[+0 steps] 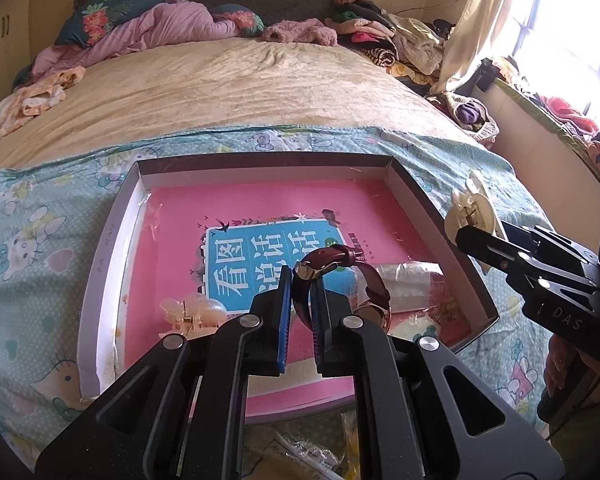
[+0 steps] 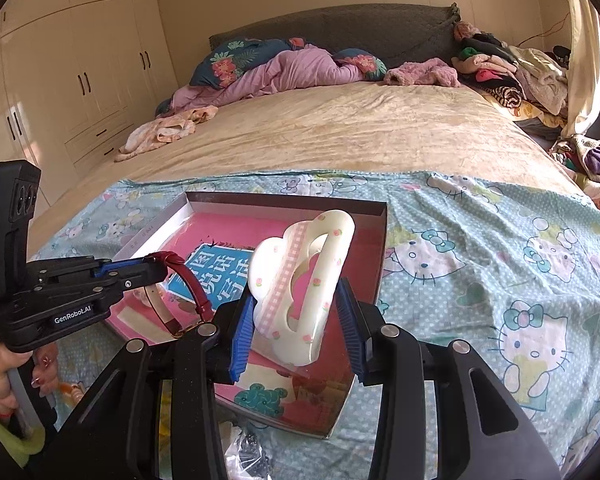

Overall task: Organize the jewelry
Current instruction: 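Carry the watch and white clip into the pink box and open both tools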

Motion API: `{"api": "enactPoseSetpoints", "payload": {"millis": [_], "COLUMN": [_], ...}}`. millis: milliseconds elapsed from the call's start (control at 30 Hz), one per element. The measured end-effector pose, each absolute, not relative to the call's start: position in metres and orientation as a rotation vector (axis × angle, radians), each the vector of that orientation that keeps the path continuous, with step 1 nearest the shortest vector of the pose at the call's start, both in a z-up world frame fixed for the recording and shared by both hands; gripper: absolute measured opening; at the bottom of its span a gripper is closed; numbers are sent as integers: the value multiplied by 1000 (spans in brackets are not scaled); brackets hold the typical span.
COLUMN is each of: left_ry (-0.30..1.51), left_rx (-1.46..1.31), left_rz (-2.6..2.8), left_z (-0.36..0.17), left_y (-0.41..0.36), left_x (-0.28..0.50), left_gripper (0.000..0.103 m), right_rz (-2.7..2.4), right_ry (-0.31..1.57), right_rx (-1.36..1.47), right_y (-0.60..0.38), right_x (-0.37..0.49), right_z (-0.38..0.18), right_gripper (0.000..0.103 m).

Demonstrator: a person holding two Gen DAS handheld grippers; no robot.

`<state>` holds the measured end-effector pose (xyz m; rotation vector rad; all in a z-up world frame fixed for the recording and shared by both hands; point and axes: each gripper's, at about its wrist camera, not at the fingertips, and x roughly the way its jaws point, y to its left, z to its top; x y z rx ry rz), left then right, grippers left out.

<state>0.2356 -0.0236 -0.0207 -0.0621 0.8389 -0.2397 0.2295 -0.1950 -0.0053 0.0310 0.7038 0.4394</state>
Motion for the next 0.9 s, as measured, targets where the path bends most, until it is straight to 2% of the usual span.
{"api": "enactPoseSetpoints", "payload": {"millis": [500, 900], "left_ry": [861, 863], "left_rx": [-59, -74], "left_rz": [-243, -239], "left_z": [-32, -34], "left_y": [-26, -24], "left_x": [239, 239], "left_gripper": [4, 4], "right_rz": [385, 361], "right_ry": [784, 786], "right_rx": [-33, -37], "right_y": [-184, -185], "right_x": [255, 253], "right_z": [-42, -48], "right_gripper": [37, 38]}}
